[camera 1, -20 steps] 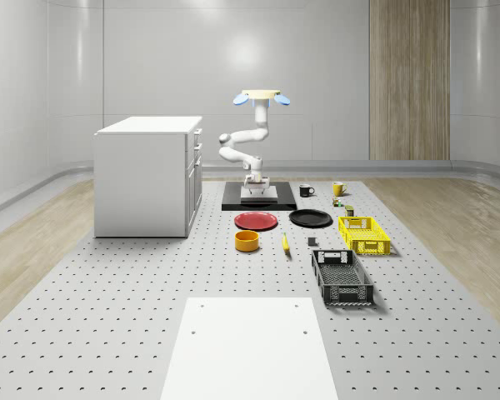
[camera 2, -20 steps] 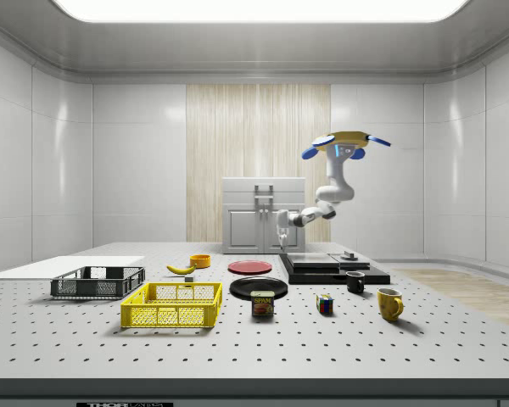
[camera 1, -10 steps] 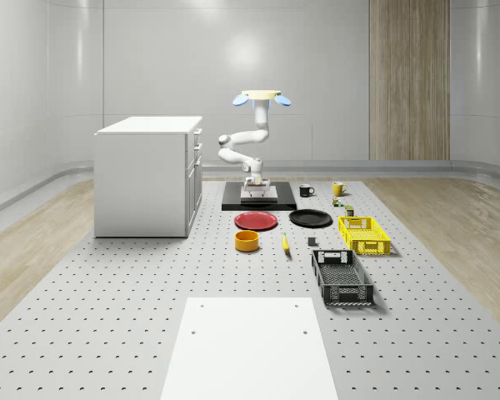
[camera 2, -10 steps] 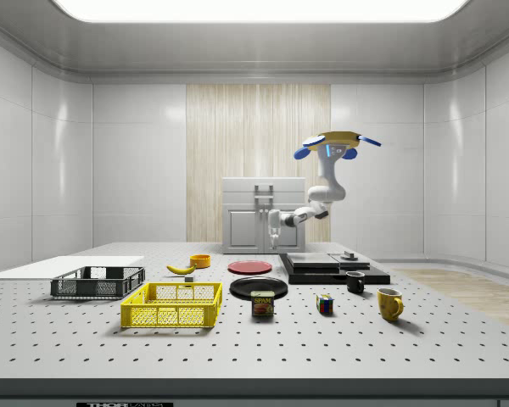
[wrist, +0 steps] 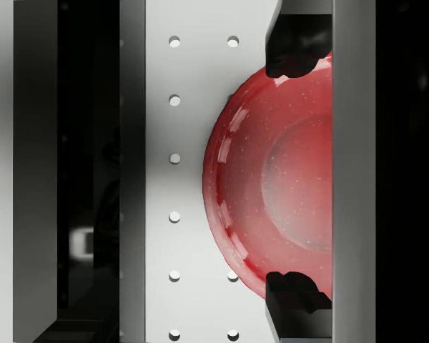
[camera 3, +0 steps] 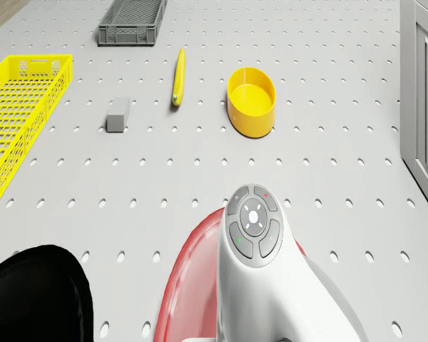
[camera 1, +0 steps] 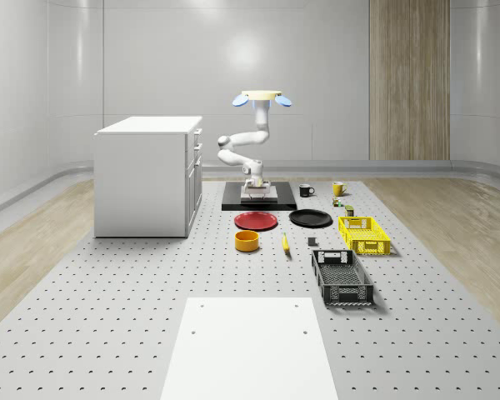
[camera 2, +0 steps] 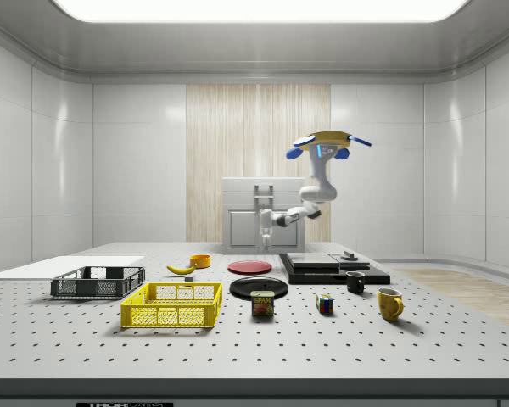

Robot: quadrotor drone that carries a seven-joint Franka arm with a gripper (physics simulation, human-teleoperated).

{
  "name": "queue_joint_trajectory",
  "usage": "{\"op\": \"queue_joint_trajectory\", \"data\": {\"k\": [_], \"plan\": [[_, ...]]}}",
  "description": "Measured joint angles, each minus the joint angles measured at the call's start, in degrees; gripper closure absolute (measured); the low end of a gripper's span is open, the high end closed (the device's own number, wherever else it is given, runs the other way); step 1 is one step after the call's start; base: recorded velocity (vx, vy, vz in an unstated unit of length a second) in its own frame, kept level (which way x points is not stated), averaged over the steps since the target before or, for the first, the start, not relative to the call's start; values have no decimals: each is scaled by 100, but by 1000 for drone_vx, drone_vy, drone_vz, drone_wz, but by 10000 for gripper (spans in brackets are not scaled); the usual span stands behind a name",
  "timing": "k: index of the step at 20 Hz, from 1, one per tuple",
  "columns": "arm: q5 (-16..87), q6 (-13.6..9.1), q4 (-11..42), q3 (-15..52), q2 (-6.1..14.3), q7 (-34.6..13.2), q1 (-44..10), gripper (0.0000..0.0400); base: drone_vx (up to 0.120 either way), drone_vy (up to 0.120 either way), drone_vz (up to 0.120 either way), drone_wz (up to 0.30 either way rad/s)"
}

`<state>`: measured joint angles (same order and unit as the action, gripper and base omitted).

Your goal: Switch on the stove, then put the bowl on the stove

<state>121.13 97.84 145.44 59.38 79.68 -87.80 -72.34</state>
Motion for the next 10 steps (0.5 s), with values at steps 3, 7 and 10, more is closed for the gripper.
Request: {"op": "queue_joint_trajectory", "data": {"k": [3, 7, 10], "plan": [[-2, 4, 0, 0, 4, -2, -3, 0, 120, 0, 0, 0], [-5, 9, -1, 0, 10, -5, -6, 0, 120, 0, 0, 0], [-7, 13, -1, 0, 14, -7, -9, 0, 120, 0, 0, 0]]}}
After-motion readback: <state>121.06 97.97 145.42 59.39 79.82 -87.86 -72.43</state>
